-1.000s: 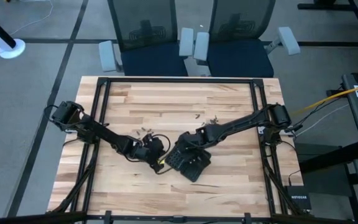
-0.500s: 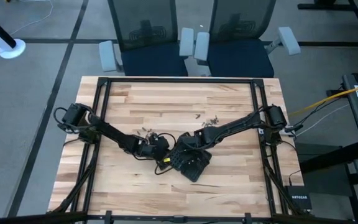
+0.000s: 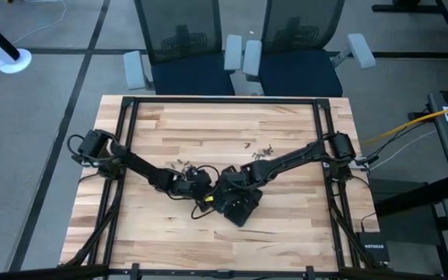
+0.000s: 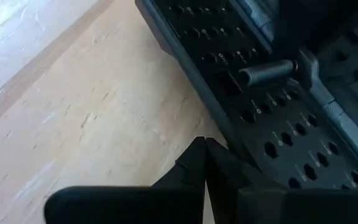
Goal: Prefit tool cases
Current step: Remove the gray t handle ratchet wrench from the black prefit tool case, then remove the gray ratchet wrench from the black prefit tool case
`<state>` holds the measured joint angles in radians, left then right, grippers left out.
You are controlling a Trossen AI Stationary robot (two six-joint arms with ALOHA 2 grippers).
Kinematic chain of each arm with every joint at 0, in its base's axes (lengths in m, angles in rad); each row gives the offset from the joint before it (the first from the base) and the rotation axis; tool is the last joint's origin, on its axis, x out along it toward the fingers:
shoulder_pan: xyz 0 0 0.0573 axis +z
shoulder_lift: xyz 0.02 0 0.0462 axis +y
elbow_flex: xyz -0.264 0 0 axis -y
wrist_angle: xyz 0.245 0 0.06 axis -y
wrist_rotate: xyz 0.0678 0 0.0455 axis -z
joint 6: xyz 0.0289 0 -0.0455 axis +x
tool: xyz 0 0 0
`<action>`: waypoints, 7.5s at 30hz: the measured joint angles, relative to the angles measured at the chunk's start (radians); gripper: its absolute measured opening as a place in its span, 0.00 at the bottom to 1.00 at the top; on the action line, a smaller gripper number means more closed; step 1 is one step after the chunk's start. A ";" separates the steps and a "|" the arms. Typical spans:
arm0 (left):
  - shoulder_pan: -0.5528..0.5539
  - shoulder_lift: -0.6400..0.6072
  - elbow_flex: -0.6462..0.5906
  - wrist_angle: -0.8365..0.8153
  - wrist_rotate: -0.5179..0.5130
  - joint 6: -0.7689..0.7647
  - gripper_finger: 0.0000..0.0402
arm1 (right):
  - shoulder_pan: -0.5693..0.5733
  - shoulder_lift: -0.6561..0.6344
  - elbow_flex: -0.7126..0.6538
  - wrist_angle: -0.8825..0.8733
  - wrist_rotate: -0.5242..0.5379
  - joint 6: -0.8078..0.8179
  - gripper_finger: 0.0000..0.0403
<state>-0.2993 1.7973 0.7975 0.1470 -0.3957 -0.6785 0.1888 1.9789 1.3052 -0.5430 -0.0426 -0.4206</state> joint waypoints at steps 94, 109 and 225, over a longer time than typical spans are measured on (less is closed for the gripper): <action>0.158 -0.293 0.002 -0.064 0.132 0.567 0.00 | -0.186 -0.261 -0.329 0.134 0.101 1.162 0.00; 0.177 -0.303 0.005 0.001 0.258 0.637 0.00 | -0.078 -0.435 -0.328 -0.003 -0.007 1.079 0.00; 0.135 0.116 0.207 0.023 0.235 0.312 0.00 | 0.090 -0.323 -0.480 0.417 0.174 1.494 0.00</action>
<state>-0.1646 1.9133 1.0042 0.1704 -0.1608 -0.3668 0.2790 1.6558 0.8253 -0.1257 0.1315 1.0737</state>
